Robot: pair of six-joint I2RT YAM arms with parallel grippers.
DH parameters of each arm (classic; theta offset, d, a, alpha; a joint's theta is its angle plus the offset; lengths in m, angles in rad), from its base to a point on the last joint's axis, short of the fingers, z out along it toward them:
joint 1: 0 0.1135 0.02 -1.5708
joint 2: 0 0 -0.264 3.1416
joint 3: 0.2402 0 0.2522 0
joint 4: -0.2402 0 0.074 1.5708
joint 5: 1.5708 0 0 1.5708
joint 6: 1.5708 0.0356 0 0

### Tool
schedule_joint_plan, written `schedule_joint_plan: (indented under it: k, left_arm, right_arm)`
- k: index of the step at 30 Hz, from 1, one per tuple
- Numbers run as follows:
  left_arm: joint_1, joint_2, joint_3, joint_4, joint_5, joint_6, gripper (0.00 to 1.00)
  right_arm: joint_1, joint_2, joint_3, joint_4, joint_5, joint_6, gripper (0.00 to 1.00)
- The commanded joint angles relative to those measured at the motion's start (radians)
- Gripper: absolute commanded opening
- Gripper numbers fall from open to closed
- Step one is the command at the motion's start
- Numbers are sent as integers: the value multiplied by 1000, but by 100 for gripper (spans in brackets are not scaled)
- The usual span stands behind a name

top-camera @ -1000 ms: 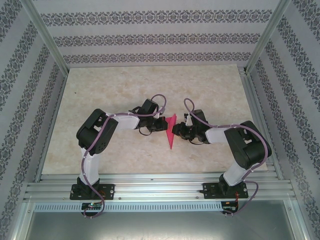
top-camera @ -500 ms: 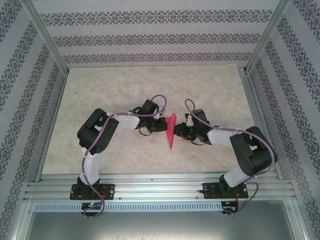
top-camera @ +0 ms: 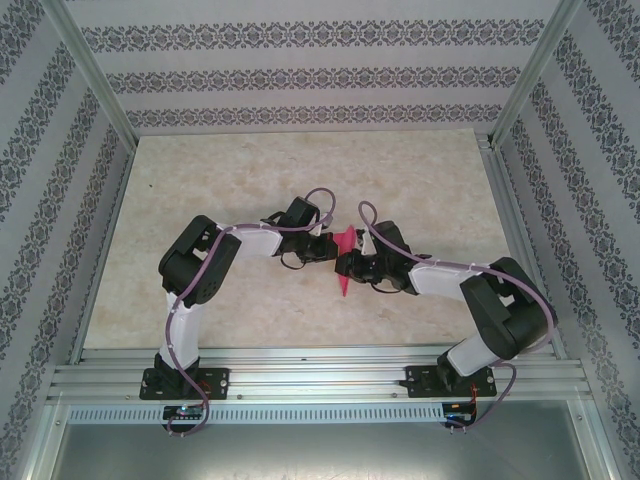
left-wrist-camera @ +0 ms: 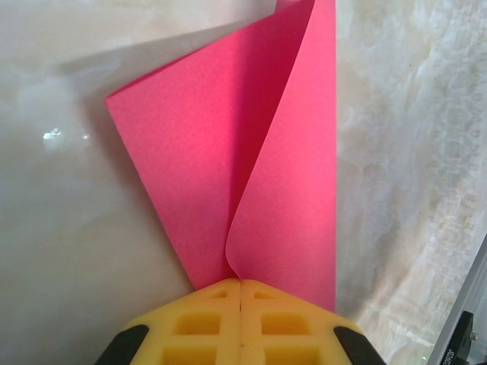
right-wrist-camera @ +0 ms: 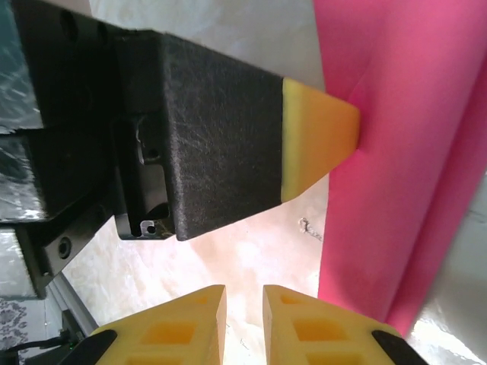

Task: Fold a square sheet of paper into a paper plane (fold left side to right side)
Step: Fold the wing for the fifth time at the center of the table.

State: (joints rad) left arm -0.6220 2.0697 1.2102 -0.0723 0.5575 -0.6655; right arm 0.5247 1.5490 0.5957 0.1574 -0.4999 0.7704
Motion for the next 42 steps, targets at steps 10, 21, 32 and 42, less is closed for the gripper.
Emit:
schedule_joint_plan:
  k: [10,21,32,42]
  left_arm:
    - [-4,46,28,-29,-11,30,3]
    - [-4,67,46,-35,-16,29,3]
    - [-4,90,60,-45,-41,27,0]
    - [-4,112,65,-55,-78,25,0]
  right_arm:
    - [22,49,32,-74,32,-28,20]
    - [24,64,16,-87,40,-32,20]
    - [24,76,-4,-82,49,-25,20]
    - [32,84,-15,-95,58,-13,21]
